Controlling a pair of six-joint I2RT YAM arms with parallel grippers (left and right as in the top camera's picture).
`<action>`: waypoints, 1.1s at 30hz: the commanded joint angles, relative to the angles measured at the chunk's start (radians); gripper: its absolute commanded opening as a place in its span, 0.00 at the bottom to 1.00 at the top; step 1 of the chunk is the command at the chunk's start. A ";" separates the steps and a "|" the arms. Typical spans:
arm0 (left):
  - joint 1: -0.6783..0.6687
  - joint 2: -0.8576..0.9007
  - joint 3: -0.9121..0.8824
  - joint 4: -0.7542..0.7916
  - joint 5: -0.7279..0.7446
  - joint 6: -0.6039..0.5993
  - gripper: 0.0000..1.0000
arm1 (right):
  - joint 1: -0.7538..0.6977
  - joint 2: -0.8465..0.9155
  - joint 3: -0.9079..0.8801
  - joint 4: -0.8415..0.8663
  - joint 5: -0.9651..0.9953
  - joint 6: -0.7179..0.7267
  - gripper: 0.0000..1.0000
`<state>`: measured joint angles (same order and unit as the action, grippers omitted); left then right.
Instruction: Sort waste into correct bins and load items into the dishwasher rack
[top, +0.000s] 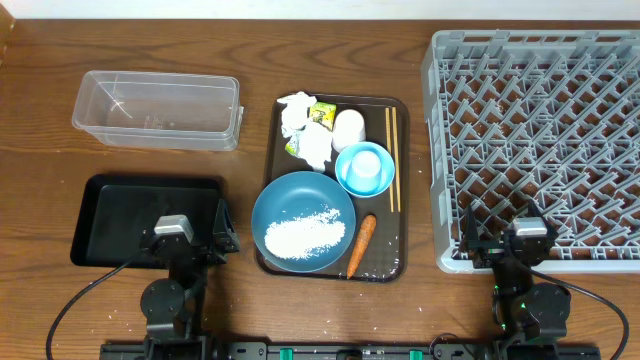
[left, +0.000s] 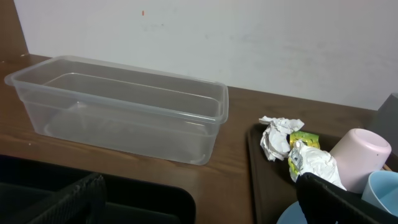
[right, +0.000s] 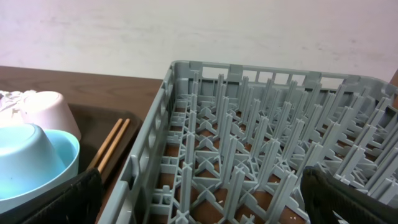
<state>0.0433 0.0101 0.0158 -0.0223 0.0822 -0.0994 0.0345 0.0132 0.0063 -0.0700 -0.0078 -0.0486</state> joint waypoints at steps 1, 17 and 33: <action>0.003 -0.006 -0.012 -0.041 0.011 0.017 1.00 | 0.008 0.000 -0.001 -0.004 0.000 -0.012 0.99; 0.003 -0.006 -0.011 -0.021 0.272 -0.237 1.00 | 0.008 0.000 -0.001 -0.005 0.000 -0.012 0.99; 0.003 -0.005 0.002 0.563 1.103 -1.148 1.00 | 0.008 0.000 -0.001 -0.004 0.000 -0.012 0.99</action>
<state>0.0444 0.0143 0.0063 0.3607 1.0340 -0.9901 0.0345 0.0132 0.0063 -0.0704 -0.0078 -0.0486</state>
